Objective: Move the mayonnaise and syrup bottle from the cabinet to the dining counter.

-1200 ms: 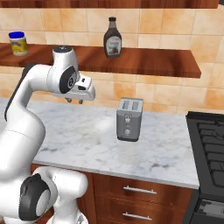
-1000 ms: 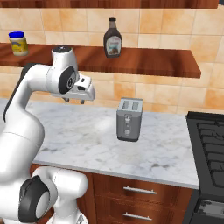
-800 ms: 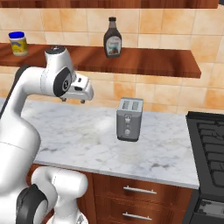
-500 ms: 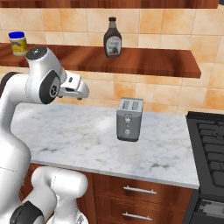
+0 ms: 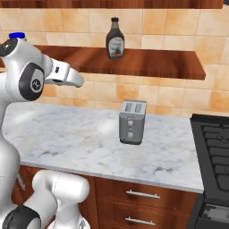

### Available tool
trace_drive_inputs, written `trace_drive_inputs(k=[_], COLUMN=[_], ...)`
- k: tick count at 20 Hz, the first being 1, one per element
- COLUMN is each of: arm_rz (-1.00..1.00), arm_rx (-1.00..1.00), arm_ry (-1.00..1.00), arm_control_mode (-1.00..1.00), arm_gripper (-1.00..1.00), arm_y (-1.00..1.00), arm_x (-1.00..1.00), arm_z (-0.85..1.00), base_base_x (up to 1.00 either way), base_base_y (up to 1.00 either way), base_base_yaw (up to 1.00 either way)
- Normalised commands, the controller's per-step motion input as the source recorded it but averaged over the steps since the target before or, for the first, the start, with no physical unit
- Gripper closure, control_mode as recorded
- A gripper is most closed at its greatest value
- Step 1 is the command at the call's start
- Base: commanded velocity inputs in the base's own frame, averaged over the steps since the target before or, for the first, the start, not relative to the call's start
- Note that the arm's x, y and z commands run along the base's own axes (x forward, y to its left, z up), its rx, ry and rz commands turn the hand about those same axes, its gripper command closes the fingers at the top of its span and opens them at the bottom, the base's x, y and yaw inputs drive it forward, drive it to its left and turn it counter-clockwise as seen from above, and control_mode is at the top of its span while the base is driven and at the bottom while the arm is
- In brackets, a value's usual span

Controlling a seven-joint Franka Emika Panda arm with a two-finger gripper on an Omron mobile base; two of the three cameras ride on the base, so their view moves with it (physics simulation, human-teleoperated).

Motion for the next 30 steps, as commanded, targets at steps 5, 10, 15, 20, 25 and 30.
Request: trace_drive_inputs(k=[5,10,15,20,25,30], arm_rz=[-0.12,-0.09,-0.09,-0.08,-0.06,-0.04], arm_rx=[-0.05,-0.02,-0.01,0.0,0.0,0.0], arm_ry=[-0.04,-0.09,-0.06,-0.04,-0.01,-0.02], arm_control_mode=[-1.0,-1.0,-1.0,-1.0,-1.0,-1.0], arm_gripper=[-1.0,-1.0,-1.0,-1.0,-1.0,-1.0], arm_y=[0.0,0.0,0.0,-0.03,-0.17,-0.23], arm_x=[0.05,0.16,0.34,0.49,0.46,0.39], arm_z=[0.66,0.58,0.48,0.43,0.36,0.14], base_base_x=[0.0,0.0,0.0,0.0,0.0,0.0], base_base_y=[0.0,0.0,0.0,0.0,0.0,0.0], base_base_yaw=[0.0,0.0,0.0,0.0,0.0,0.0])
